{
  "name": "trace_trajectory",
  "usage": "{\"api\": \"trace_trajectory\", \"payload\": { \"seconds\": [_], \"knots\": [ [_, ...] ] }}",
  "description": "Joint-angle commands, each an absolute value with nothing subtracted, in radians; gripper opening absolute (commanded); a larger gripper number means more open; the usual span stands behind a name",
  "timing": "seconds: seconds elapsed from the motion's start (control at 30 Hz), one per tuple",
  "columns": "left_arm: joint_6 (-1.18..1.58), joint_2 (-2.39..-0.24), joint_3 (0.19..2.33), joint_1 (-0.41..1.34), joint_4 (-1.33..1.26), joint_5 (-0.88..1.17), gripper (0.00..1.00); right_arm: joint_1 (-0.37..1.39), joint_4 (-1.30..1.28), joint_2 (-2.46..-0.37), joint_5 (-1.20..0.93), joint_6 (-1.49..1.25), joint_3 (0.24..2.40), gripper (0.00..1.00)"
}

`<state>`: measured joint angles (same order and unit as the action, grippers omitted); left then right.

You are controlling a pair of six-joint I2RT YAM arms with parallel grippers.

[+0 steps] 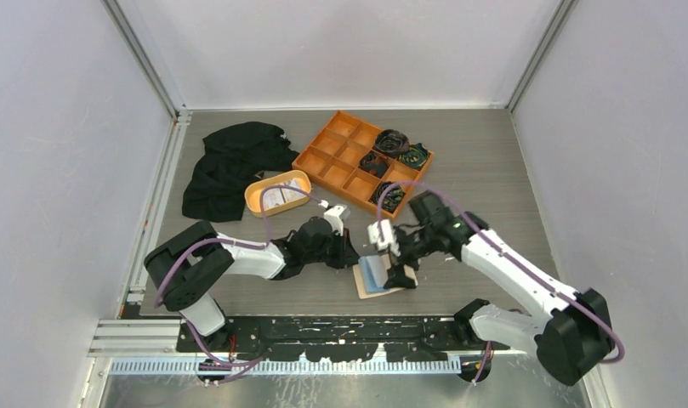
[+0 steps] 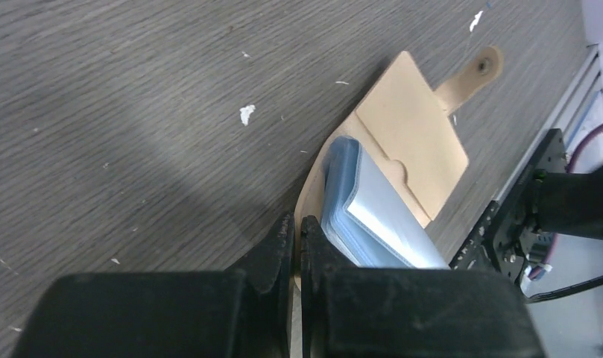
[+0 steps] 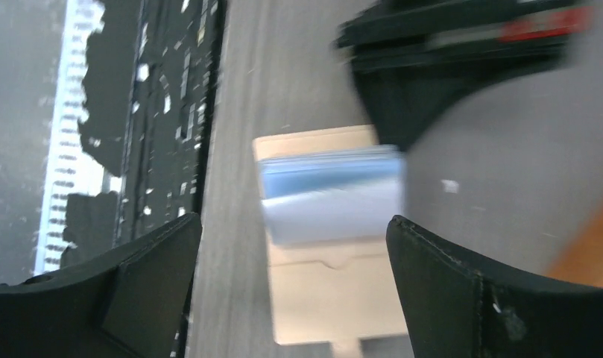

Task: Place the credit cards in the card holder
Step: Open the card holder at the center of the board.

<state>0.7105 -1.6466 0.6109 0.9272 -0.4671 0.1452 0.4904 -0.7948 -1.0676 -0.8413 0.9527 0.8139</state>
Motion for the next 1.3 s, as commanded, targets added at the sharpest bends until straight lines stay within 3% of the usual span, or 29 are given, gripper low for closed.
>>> {"api": "trace_trajectory", "payload": {
  "seconds": [0.0,0.4,0.67,1.27],
  "knots": [
    [0.761,-1.592,0.581,0.939,-0.571,0.164,0.0,0.636,-0.574,-1.093,-0.633,0.765,0.723,1.0],
    [0.834,-1.546,0.498,0.996,-0.69,0.026,0.0,0.733,-0.505,-1.276,-0.47,0.587,0.75,0.99],
    [0.83,-1.511,0.483,1.042,-0.681,-0.068,0.0,0.756,-0.507,-1.327,-0.471,0.48,0.793,1.0],
    [0.831,-1.508,0.46,1.05,-0.688,-0.097,0.0,0.759,-0.556,-1.413,-0.404,0.476,0.831,0.97]
  ]
}}
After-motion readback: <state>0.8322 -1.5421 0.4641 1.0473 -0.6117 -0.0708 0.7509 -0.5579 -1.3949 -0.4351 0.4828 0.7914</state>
